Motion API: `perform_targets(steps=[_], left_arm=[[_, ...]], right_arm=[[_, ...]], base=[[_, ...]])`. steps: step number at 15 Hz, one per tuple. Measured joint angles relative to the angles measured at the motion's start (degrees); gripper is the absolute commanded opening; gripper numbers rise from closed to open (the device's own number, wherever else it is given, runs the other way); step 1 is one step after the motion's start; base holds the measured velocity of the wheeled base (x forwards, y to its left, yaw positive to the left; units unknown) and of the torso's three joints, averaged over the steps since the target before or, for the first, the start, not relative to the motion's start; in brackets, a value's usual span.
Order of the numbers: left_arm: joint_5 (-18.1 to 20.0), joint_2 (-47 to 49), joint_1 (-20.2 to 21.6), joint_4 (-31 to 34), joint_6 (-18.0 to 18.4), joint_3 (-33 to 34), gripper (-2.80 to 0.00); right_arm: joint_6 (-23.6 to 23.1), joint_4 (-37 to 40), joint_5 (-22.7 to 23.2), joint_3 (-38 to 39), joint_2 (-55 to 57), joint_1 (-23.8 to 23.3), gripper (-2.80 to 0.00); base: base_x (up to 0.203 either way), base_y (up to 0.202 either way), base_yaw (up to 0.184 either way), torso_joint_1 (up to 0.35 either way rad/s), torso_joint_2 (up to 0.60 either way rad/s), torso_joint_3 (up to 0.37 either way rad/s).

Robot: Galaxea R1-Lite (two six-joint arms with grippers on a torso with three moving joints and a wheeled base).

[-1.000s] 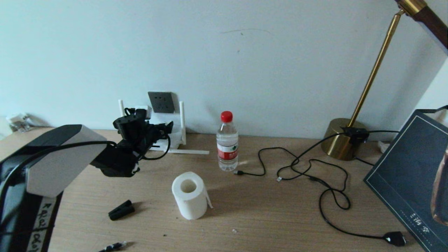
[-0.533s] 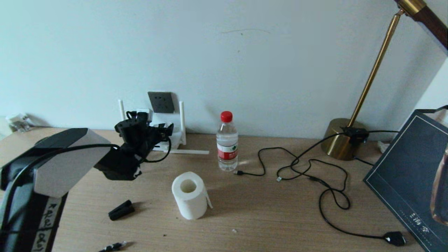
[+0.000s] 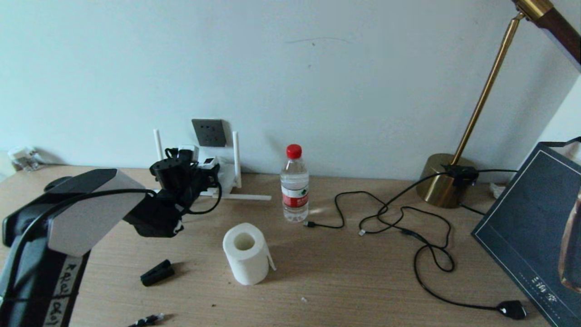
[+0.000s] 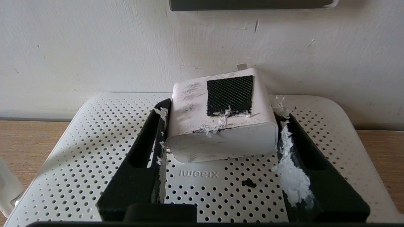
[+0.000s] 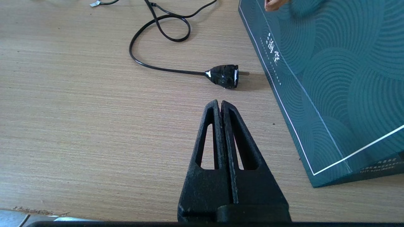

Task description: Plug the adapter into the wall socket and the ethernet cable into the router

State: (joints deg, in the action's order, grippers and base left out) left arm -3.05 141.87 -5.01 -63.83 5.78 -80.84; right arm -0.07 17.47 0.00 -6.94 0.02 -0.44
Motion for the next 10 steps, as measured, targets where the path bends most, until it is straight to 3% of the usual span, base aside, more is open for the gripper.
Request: perform_targets(steps=[6,10], left_arm=[[0.30,-13.08,0.06,2.93,0.00,9.12,-2.80],[2.27,-33.49,0.11,13.26,-0.24,23.58,-2.80]], right_arm=[[-0.02,0.01,0.00,0.00,0.00,0.00,-2.80],[-0.04,0.00,0.00,0.00,0.00,0.00,-2.80]], base=[[0.000,0.000,0.000,0.000,0.00,0.000],[0.000,0.000,0.000,0.000,0.00,0.000]])
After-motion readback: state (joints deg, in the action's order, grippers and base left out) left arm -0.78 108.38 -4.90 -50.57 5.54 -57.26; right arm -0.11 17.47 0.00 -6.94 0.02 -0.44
